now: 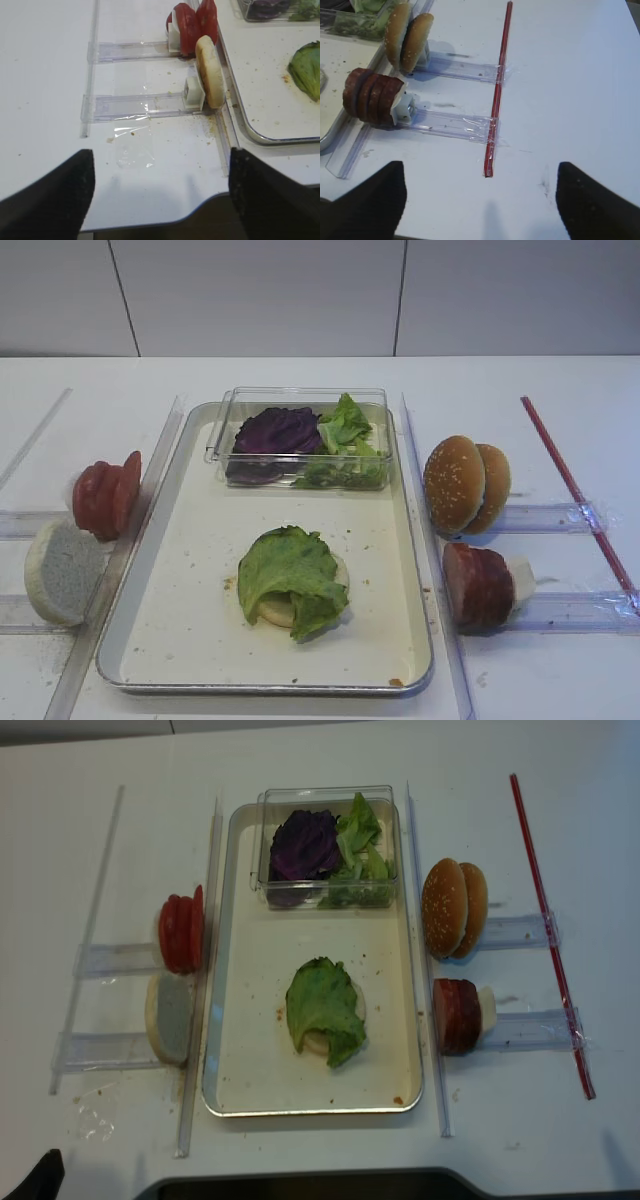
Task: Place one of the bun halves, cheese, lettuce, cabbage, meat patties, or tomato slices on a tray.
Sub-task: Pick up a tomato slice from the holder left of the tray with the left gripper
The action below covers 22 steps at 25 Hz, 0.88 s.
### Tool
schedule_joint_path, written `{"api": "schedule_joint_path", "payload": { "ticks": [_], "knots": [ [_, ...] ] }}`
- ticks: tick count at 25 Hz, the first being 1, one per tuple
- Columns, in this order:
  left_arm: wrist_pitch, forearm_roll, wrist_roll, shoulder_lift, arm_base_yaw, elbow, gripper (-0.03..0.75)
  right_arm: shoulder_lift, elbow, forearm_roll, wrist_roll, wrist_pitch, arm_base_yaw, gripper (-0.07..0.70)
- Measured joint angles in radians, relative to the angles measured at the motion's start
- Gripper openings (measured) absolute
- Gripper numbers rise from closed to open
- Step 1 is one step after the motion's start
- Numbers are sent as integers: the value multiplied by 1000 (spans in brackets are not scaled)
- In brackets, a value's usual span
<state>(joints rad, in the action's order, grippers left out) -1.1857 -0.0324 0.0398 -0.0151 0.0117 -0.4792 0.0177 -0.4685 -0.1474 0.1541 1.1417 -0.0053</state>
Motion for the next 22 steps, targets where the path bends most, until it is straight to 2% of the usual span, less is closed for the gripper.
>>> {"api": "schedule_joint_path", "payload": {
  "ticks": [17, 22],
  "knots": [
    [0, 0, 0, 0, 0, 0, 509, 0, 0, 0, 0, 0, 0, 616],
    [0, 66, -13, 0, 0, 0, 508, 0, 0, 0, 0, 0, 0, 616]
  ]
}}
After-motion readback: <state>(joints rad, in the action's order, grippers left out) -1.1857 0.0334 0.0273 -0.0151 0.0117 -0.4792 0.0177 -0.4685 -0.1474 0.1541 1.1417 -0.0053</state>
